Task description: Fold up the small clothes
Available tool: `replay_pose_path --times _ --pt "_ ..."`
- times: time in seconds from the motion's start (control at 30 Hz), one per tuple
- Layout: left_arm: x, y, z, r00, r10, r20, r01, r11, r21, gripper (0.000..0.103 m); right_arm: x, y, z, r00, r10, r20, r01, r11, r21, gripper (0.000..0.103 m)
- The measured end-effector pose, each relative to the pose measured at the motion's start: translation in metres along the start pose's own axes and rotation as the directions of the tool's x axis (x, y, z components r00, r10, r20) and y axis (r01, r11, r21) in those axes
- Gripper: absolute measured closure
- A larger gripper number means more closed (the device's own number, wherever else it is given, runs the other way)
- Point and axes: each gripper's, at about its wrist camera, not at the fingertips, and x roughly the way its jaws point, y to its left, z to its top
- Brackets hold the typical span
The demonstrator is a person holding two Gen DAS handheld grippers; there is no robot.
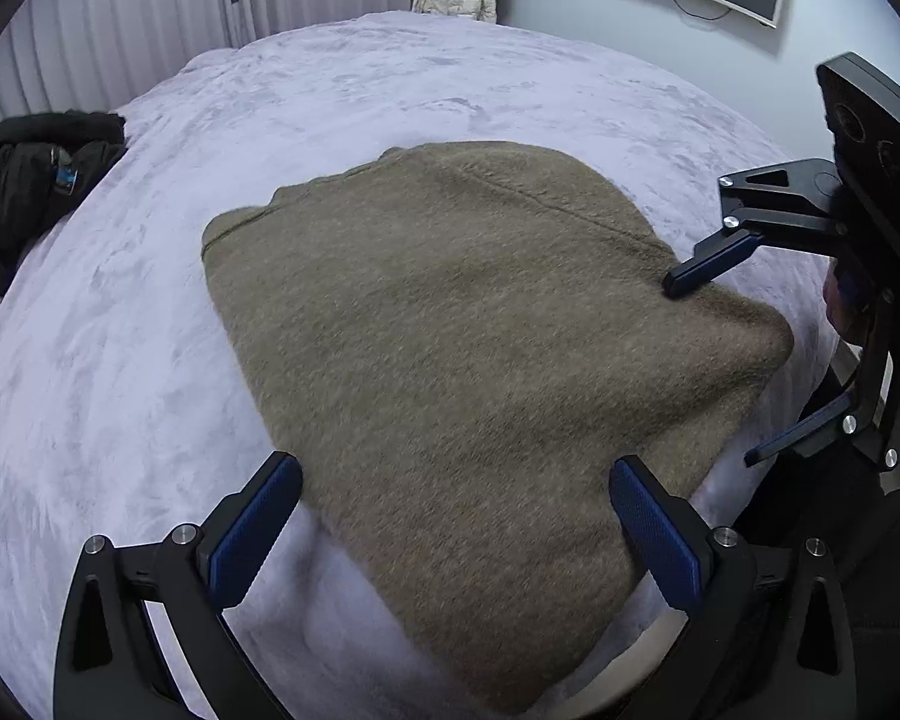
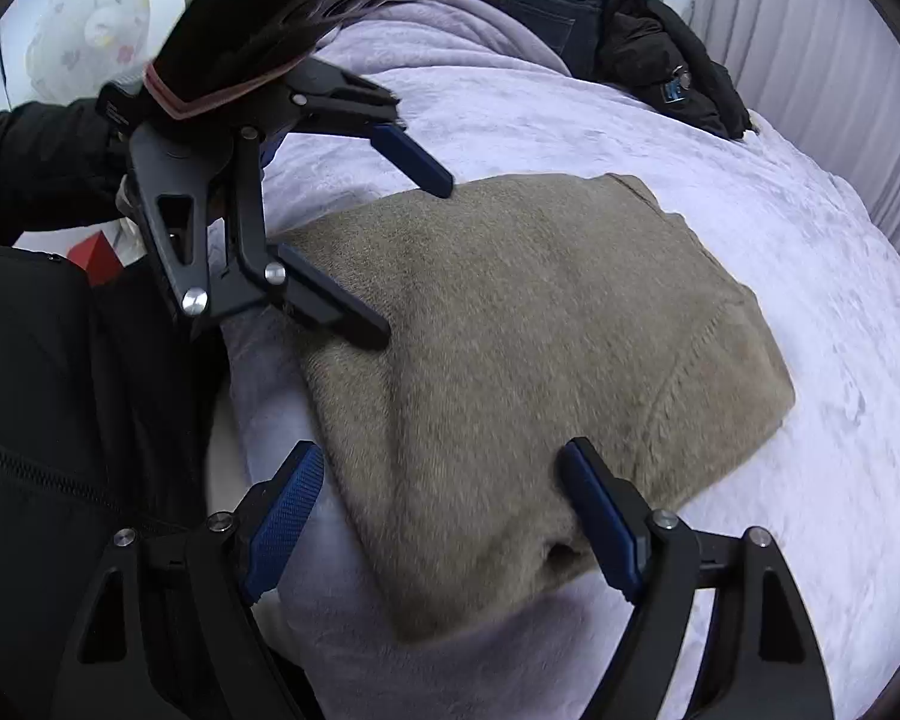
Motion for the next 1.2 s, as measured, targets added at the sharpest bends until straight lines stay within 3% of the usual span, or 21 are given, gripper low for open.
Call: replay_pose_path --times 0.07,0.17,0.23,0.3,0.37,0.4,0.43,0.5,0.63,0.7,0.77,0.83,0.87,0.93,0.97,1.1,1.2 --pt "-0.009 0.004 -0.001 0.999 -0.029 0.013 0.030 0.998 -0.054 0.000 -0.011 0.004 -0.004 1.000 -0.015 0.006 0.014 0.999 0.035 0.019" --pt "-0.030 -0.008 -0.005 0.993 -0.064 0.104 0.068 0.997 -0.038 0.000 -0.036 0.021 -0.008 0.997 -0.037 0.073 0.033 0.998 0.055 0.019" --pt "-0.026 -0.018 -0.002 0.992 -0.066 0.106 0.070 0.997 -0.033 0.000 -0.034 0.020 -0.005 0.992 -0.009 0.124 0.001 0.998 0.059 0.019" --pt "-0.010 -0.020 0.000 0.998 -0.023 0.060 0.026 0.999 -0.048 0.000 -0.026 0.024 -0.006 0.993 0.006 0.114 -0.014 0.997 0.072 0.019" --pt "0.004 -0.019 -0.005 0.997 0.080 0.003 -0.080 0.995 -0.054 0.000 -0.012 0.026 -0.014 0.998 -0.025 0.054 0.020 0.996 0.082 0.019" --pt "0.014 -0.013 -0.011 0.996 0.078 -0.051 -0.081 0.994 -0.077 0.000 -0.006 0.027 -0.020 0.998 -0.054 0.026 0.052 0.995 0.085 0.019" --pt "0.018 -0.005 -0.017 0.997 0.024 -0.075 -0.034 0.991 -0.127 0.000 -0.002 0.026 -0.023 0.997 -0.081 0.011 0.080 0.993 0.086 0.019" --pt "0.011 0.008 -0.027 0.998 -0.023 -0.061 0.009 0.976 -0.219 0.000 -0.004 0.028 -0.035 0.994 -0.106 0.010 0.105 0.990 0.094 0.019" --pt "-0.029 0.001 -0.021 0.997 0.026 0.075 -0.011 0.980 -0.200 0.000 -0.030 0.038 -0.034 0.992 -0.117 0.056 0.110 0.987 0.120 0.018" --pt "-0.032 -0.002 -0.009 0.994 0.058 0.089 -0.039 0.979 -0.198 0.000 -0.041 0.050 -0.026 0.988 -0.111 0.106 0.103 0.991 0.083 0.018" --pt "-0.019 0.002 0.002 0.992 0.109 0.055 -0.095 0.972 -0.213 0.000 -0.039 0.057 -0.014 0.984 -0.137 0.117 0.132 0.990 0.049 0.018" --pt "0.005 0.011 0.004 0.984 0.175 -0.046 -0.181 0.956 -0.232 0.000 -0.026 0.055 -0.007 0.984 -0.156 0.083 0.151 0.987 0.056 0.018" --pt "0.013 0.018 0.001 0.986 0.144 -0.080 -0.161 0.952 -0.261 0.000 -0.019 0.052 -0.007 0.984 -0.168 0.057 0.164 0.984 0.069 0.018" --pt "0.008 0.026 -0.011 0.994 0.084 -0.071 -0.102 0.941 -0.322 0.000 -0.006 0.042 -0.018 0.978 -0.207 -0.023 0.209 0.970 0.121 0.019" --pt "0.002 0.025 -0.017 0.994 0.091 -0.058 -0.105 0.940 -0.325 0.000 0.000 0.031 -0.019 0.975 -0.214 -0.052 0.219 0.965 0.144 0.019" --pt "-0.017 0.013 -0.021 0.975 0.220 -0.017 -0.215 0.928 -0.303 0.000 -0.030 0.025 -0.033 0.970 -0.242 -0.007 0.236 0.939 0.251 0.018" --pt "-0.023 0.011 -0.003 0.949 0.314 0.017 -0.290 0.896 -0.337 0.000 -0.058 0.013 -0.026 0.929 -0.370 -0.006 0.344 0.858 0.381 0.018"
